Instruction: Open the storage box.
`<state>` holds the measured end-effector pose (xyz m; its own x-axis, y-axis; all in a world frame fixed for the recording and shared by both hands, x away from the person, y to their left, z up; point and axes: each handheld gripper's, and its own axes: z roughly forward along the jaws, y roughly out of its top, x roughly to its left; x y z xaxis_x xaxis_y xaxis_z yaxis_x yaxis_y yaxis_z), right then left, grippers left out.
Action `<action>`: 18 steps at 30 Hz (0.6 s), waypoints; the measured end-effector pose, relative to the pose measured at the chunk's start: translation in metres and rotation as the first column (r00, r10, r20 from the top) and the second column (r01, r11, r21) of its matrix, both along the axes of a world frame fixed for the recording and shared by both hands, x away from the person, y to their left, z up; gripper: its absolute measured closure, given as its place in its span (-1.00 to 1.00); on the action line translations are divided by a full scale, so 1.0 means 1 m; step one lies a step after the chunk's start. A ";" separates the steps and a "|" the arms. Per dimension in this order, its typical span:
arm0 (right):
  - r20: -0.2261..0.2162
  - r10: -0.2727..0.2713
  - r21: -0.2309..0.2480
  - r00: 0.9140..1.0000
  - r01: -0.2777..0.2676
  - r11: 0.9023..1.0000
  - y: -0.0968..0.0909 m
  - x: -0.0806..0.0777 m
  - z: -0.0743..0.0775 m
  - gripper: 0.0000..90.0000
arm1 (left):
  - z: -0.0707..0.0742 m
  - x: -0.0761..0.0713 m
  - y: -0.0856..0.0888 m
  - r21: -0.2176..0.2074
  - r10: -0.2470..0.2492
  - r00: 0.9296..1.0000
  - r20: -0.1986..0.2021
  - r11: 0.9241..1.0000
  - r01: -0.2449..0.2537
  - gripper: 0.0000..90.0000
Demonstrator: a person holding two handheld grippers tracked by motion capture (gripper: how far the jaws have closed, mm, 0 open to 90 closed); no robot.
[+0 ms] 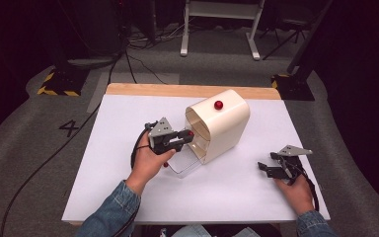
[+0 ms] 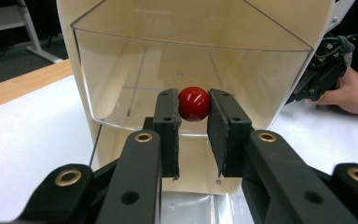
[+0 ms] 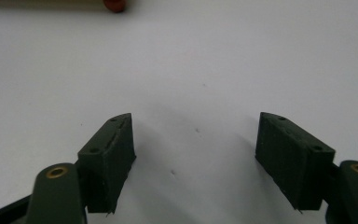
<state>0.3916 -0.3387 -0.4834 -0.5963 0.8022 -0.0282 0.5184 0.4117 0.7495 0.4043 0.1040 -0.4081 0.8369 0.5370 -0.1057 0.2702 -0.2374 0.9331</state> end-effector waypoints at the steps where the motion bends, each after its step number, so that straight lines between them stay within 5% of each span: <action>1: 0.000 0.000 0.000 1.000 0.000 1.000 0.000 0.000 0.000 -0.37 | 0.000 0.000 0.000 0.002 -0.001 1.000 0.002 1.000 0.001 0.65; 18: 0.000 0.000 0.001 1.000 0.000 1.000 0.000 0.000 0.000 -0.37 | 0.004 -0.019 0.021 0.025 0.020 1.000 0.008 0.999 -0.020 0.65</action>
